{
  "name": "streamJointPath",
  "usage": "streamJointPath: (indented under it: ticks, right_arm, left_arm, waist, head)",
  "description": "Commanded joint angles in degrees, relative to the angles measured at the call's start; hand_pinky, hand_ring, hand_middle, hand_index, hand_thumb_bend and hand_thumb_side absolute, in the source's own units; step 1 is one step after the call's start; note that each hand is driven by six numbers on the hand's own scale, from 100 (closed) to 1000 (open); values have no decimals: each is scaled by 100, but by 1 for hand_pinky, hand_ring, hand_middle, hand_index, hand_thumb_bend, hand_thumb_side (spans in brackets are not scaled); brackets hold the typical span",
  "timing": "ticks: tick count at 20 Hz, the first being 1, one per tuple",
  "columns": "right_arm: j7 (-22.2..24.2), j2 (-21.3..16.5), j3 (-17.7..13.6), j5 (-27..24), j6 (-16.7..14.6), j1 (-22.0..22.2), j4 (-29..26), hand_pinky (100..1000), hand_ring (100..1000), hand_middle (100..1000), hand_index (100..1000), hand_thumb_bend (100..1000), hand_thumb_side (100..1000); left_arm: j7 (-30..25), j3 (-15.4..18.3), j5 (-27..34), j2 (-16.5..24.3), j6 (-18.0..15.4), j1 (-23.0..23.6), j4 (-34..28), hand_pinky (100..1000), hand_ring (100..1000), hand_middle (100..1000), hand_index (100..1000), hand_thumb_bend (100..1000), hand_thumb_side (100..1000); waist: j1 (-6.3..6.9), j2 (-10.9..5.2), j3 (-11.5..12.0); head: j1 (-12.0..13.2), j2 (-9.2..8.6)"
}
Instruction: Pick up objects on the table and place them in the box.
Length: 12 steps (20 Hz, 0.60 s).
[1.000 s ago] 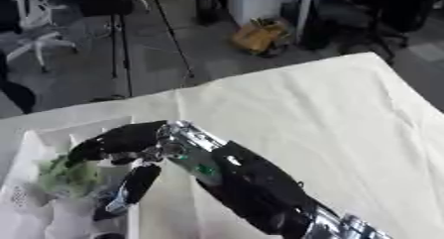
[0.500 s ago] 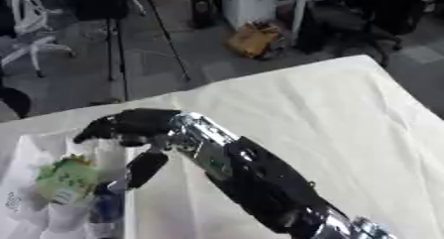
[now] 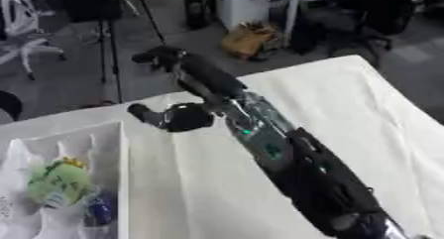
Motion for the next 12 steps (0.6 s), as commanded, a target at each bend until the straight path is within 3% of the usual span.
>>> streamJointPath:
  ticks: [1,5,6,12]
  right_arm:
    - [-63,-303,-263,-526,64,180,-779,694,759,808,899,386,583]
    - [-166,-394,-578,-1002,5,776,-1410,670,749,799,897,350,575]
    - [-236,-396,-646,-1088,-59,911,-1448,656,743,794,895,298,582]
    - [-655,-302,-971,-1364,-429,1672,-1484,616,724,778,882,251,592]
  left_arm:
    - [104,114,-125,25,23,3,-114,1000,920,821,765,695,612]
    - [254,241,-261,0,76,48,-114,1000,927,828,767,664,637]
    - [295,266,-291,-8,83,59,-114,1000,930,832,772,641,659]
    - [530,359,-416,-12,96,93,-114,1000,941,847,800,549,778]
  waist:
    - [24,16,-86]
    - [82,60,-431]
    - [93,66,-536]
    - [152,62,-1011]
  head:
    - [172,19]
    - [425,-9]
    - [499,-10]
    - [726,-21]
